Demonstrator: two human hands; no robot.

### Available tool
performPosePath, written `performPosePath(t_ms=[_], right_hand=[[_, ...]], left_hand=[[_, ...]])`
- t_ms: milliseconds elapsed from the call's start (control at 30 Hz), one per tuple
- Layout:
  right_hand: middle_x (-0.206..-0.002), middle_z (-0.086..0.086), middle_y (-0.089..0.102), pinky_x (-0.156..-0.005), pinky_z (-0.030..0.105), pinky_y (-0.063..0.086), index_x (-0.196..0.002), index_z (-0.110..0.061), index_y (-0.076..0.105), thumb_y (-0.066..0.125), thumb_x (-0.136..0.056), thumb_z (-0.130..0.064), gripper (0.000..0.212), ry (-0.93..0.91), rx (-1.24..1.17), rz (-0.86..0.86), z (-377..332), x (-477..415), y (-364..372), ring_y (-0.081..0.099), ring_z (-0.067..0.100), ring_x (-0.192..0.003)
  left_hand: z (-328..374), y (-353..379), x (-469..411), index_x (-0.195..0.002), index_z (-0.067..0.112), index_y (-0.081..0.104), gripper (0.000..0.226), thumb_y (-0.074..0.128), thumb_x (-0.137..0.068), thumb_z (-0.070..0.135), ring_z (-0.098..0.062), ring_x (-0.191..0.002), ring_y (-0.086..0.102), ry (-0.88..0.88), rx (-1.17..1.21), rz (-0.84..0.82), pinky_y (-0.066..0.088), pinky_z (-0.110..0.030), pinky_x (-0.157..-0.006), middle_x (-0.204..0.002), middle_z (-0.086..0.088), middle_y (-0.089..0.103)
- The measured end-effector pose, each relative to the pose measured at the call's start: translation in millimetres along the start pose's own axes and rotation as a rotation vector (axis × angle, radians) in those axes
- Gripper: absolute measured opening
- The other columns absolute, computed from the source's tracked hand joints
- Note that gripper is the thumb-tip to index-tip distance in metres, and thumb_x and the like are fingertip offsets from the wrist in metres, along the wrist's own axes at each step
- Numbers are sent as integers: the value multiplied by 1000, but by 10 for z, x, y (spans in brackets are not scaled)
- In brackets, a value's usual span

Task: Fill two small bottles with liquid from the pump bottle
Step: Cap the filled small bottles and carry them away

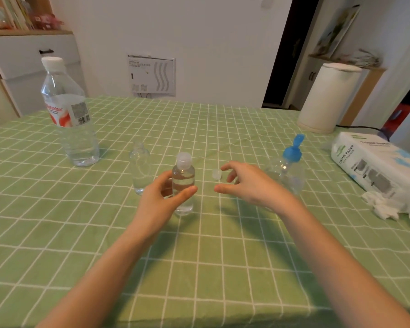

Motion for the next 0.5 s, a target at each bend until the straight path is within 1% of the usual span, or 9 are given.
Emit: performPosePath(t_ms=[67, 133, 200, 267, 333, 433, 467, 500], right_hand=[[-118, 1, 58, -80, 25, 41, -138, -18, 44, 66, -84, -46, 64, 76, -20, 25, 117, -74, 66, 53, 13, -97], [-123, 5, 58, -80, 26, 41, -136, -15, 45, 66, -84, -45, 63, 128, -38, 40, 198, -147, 129, 57, 18, -103], [-128, 7, 56, -80, 26, 40, -136, -13, 45, 67, -85, -44, 64, 154, -40, 43, 243, -221, 190, 56, 21, -110], [-127, 7, 56, -79, 26, 39, -136, -11, 45, 68, -85, -41, 63, 171, -50, 57, 267, -300, 235, 55, 19, -104], [-125, 8, 56, -76, 27, 40, -133, -10, 47, 68, -85, -39, 60, 198, -52, 94, 289, -383, 263, 54, 19, -99], [-128, 9, 54, -79, 31, 42, -129, -8, 48, 68, -85, -39, 58, 239, -39, 149, 323, -503, 313, 56, 25, -110], [-129, 10, 54, -82, 32, 44, -128, -8, 49, 68, -85, -39, 57, 245, -33, 160, 328, -536, 332, 55, 26, -112], [-130, 11, 53, -84, 33, 45, -128, -7, 50, 68, -85, -39, 56, 249, -29, 171, 332, -563, 346, 55, 27, -114]], left_hand=[[-38, 12, -54, -112, 27, 61, 42, 74, -72, 28, -14, -100, 63, -17, -17, 3, 48, -37, -94, -102, 6, 69], [-68, 22, -85, -116, 25, 60, 48, 74, -70, 31, -15, -104, 61, -32, -37, 1, 46, -40, -98, -106, 5, 68], [-76, 30, -92, -118, 24, 59, 56, 72, -65, 39, -14, -104, 61, -36, -47, -10, 46, -40, -98, -107, 6, 67], [-73, 37, -98, -117, 25, 58, 60, 70, -61, 44, -11, -103, 61, -27, -68, -17, 46, -38, -97, -107, 8, 67], [-88, 39, -104, -114, 28, 59, 57, 70, -60, 44, -9, -103, 60, -29, -79, -19, 46, -35, -97, -107, 10, 67], [-127, 33, -119, -102, 35, 59, 39, 75, -66, 33, -5, -98, 63, -45, -71, -14, 48, -31, -94, -101, 13, 68], [-128, 33, -121, -100, 35, 60, 37, 76, -68, 28, -3, -95, 64, -44, -75, -11, 49, -29, -93, -99, 14, 68], [-127, 36, -123, -102, 32, 60, 38, 77, -68, 25, -3, -95, 64, -43, -81, -13, 48, -28, -93, -99, 14, 68]])
Point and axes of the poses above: each hand's wrist, its own x-axis away from the middle knuckle, its own y-axis out of the palm, z = x × y, the point moved 7 cm from there along -x, towards the middle knuckle
